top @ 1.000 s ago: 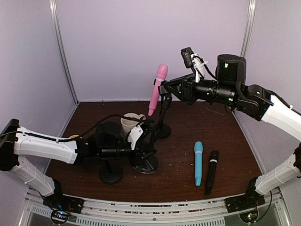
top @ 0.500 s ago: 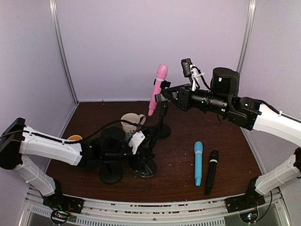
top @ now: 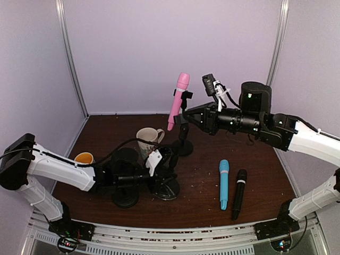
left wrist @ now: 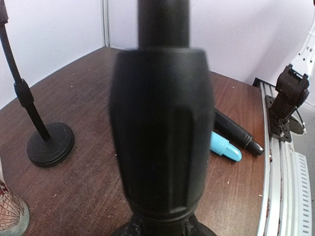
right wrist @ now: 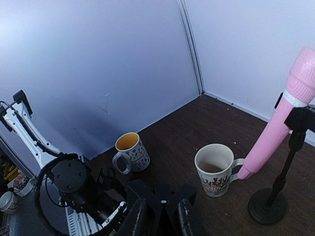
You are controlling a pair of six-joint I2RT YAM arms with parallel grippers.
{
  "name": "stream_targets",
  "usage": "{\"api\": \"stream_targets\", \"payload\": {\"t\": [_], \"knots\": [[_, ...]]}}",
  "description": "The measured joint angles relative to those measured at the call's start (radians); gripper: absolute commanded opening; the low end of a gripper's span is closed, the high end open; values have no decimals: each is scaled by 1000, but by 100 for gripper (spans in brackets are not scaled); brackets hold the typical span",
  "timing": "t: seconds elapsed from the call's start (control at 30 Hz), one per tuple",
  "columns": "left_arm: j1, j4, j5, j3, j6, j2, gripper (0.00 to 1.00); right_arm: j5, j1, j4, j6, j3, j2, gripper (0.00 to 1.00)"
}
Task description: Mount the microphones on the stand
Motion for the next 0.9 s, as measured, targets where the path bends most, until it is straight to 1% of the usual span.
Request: {"api": "stream_targets", "payload": {"t": [0.23,0.37,0.4,0.43,0.47,0.5,0.53,0.6,0.7,0.77,0.8,0.83,0.9], "knots": [[3,101,-10,5,8,3,0,-23,47,-94,12,-25,46,23],[2,114,-9,8,8,17,0,-23,56,-125,5,-26,50,24],[2,116,-9,9,9,18,0,-20,56,-130,2,-26,46,28],[2,119,-8,11,9,19,0,-14,56,-137,0,-26,40,36],[2,120,-8,15,9,21,0,-7,56,-152,-4,-26,31,44],[2,124,-9,21,8,21,0,5,56,-175,-11,-26,17,55],[1,128,-11,28,8,22,0,15,56,-194,-11,-26,3,62],[1,129,-14,47,3,22,0,38,55,-228,-15,-28,-45,72],[1,138,-15,63,-6,22,0,63,53,-223,-2,-71,-167,83],[1,138,-9,64,-15,21,0,74,53,-187,0,-133,-267,90],[1,138,-2,65,-21,21,0,77,51,-163,-2,-176,-307,97],[1,135,6,66,-25,21,0,77,49,-148,5,-202,-329,100],[1,127,36,71,-35,21,0,72,46,-94,3,-270,-351,100]]}}
